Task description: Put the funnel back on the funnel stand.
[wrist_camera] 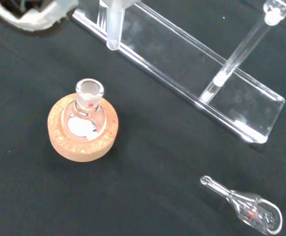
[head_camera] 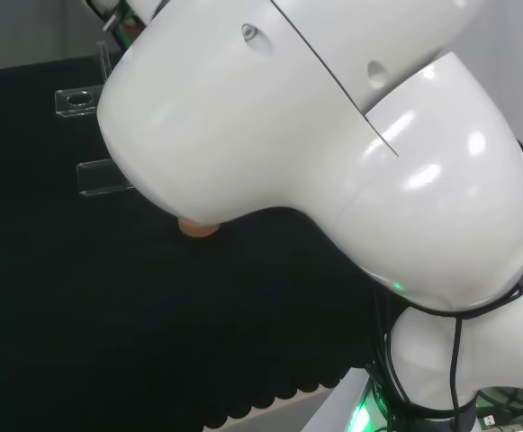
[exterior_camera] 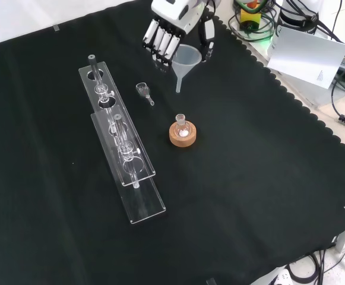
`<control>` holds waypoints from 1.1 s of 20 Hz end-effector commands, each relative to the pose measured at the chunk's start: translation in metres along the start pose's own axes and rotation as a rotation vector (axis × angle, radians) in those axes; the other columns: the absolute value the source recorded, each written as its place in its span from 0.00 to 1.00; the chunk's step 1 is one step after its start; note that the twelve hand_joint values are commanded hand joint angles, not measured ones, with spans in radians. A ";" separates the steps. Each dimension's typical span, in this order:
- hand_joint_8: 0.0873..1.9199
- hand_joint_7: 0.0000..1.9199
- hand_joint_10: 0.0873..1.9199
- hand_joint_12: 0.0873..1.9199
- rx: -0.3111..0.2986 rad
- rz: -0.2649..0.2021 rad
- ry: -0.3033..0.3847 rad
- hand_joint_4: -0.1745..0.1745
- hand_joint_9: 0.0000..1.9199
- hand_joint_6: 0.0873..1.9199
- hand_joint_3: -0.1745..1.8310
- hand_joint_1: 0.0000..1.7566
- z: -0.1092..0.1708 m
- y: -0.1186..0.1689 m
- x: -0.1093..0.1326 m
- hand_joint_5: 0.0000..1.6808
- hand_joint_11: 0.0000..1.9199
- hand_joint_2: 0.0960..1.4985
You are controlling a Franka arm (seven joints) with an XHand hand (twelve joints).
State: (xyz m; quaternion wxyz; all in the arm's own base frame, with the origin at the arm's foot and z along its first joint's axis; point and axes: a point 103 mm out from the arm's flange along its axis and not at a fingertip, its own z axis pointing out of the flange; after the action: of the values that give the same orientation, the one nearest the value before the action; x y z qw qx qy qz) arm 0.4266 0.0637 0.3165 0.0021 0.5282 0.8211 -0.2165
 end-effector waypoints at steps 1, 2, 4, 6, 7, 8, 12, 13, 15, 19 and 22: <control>0.32 0.32 0.24 0.69 -0.010 0.021 0.049 0.45 0.38 0.39 0.38 0.47 0.002 -0.008 -0.029 0.34 0.18 0.40; 0.32 0.32 0.24 0.69 -0.010 0.030 0.054 0.45 0.38 0.39 0.38 0.47 0.003 -0.009 -0.036 0.34 0.18 0.40; 0.32 0.32 0.24 0.69 -0.004 0.054 0.065 0.46 0.38 0.39 0.38 0.47 0.005 -0.010 -0.050 0.34 0.18 0.40; 0.32 0.33 0.24 0.69 -0.002 0.077 0.076 0.46 0.38 0.39 0.38 0.47 0.003 -0.010 -0.060 0.34 0.18 0.40; 0.32 0.33 0.24 0.69 0.004 0.087 0.077 0.46 0.38 0.39 0.38 0.47 0.002 -0.008 -0.061 0.34 0.18 0.40; 0.32 0.33 0.24 0.69 0.006 0.095 0.078 0.46 0.38 0.39 0.38 0.48 0.001 -0.006 -0.066 0.34 0.18 0.40; 0.32 0.33 0.24 0.69 0.000 0.115 0.098 0.46 0.38 0.39 0.38 0.48 0.000 0.007 -0.084 0.34 0.18 0.39; 0.32 0.33 0.24 0.69 -0.004 0.117 0.103 0.46 0.38 0.39 0.38 0.48 0.000 0.010 -0.090 0.34 0.18 0.39; 0.32 0.33 0.24 0.69 -0.010 0.116 0.113 0.45 0.38 0.39 0.38 0.48 0.000 0.017 -0.101 0.34 0.18 0.39; 0.32 0.33 0.24 0.69 -0.018 0.125 0.117 0.45 0.38 0.39 0.38 0.48 -0.002 0.030 -0.123 0.34 0.18 0.39; 0.32 0.33 0.24 0.69 -0.023 0.129 0.124 0.45 0.38 0.39 0.39 0.48 -0.003 0.041 -0.134 0.34 0.18 0.39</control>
State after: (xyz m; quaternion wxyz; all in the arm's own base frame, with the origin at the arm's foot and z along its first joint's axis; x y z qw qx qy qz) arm 0.4833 -0.0290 0.3340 -0.0253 0.5966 0.7796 -0.1887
